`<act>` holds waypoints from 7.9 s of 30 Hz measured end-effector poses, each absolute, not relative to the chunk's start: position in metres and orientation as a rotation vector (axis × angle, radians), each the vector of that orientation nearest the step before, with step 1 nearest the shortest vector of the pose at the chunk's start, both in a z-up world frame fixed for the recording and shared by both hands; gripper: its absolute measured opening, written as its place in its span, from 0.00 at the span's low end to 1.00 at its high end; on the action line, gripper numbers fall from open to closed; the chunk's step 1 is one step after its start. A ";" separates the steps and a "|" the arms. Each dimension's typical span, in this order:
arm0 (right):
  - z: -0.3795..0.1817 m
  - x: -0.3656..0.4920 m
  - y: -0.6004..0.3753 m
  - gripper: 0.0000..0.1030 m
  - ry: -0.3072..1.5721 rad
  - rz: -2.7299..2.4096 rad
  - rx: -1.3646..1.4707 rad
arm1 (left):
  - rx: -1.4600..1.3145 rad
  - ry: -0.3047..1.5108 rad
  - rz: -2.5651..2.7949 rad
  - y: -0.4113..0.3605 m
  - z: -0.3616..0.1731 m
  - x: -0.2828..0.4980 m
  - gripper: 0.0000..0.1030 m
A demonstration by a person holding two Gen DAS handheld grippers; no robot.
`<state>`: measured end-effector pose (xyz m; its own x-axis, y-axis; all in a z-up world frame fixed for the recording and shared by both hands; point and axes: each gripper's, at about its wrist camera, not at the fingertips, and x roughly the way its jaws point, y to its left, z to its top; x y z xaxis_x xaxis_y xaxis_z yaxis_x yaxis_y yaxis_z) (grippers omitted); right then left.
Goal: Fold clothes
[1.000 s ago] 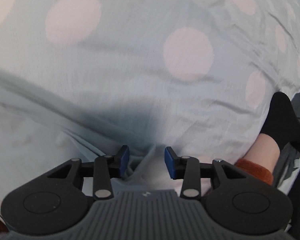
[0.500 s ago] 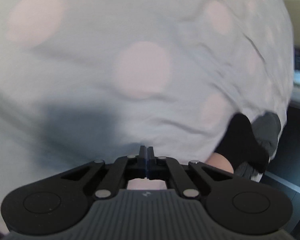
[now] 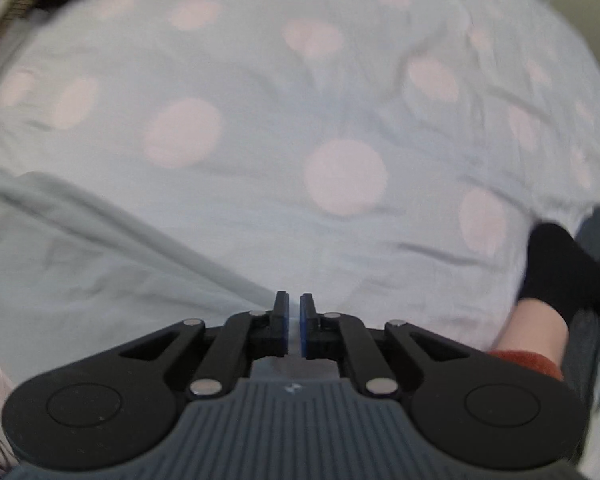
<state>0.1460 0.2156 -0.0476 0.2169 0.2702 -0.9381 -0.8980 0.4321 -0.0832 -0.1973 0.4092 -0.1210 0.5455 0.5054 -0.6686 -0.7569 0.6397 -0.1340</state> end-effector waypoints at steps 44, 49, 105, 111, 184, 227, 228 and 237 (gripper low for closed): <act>-0.117 0.088 0.080 0.42 0.916 0.666 -0.007 | -0.292 0.669 0.758 0.368 -0.135 -0.185 0.84; -0.120 0.093 0.073 0.43 0.938 0.665 0.081 | -0.308 0.656 0.751 0.369 -0.134 -0.187 0.87; -0.013 -0.026 0.274 0.12 1.133 1.062 0.316 | -0.745 0.493 0.793 0.443 -0.095 -0.269 0.86; -0.044 -0.059 0.327 0.11 1.183 1.138 0.250 | -0.784 0.498 0.851 0.452 -0.098 -0.278 0.86; -0.115 -0.054 0.203 0.18 1.049 1.125 -0.126 | -0.532 0.895 0.728 0.390 -0.112 -0.241 0.45; -0.120 -0.002 0.269 0.22 0.816 1.049 -0.144 | -0.616 0.703 0.727 0.469 -0.131 -0.201 0.30; -0.126 0.002 0.270 0.23 0.841 1.046 -0.131 | -0.616 0.702 0.727 0.469 -0.132 -0.201 0.30; -0.125 0.012 0.253 0.41 0.912 1.064 -0.007 | -0.534 0.629 0.737 0.454 -0.118 -0.215 0.47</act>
<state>0.0123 0.2531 -0.1249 0.1685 0.7455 -0.6448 -0.7512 0.5207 0.4058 -0.2154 0.4541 -0.1176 0.5767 0.4438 -0.6859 -0.7468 0.6267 -0.2224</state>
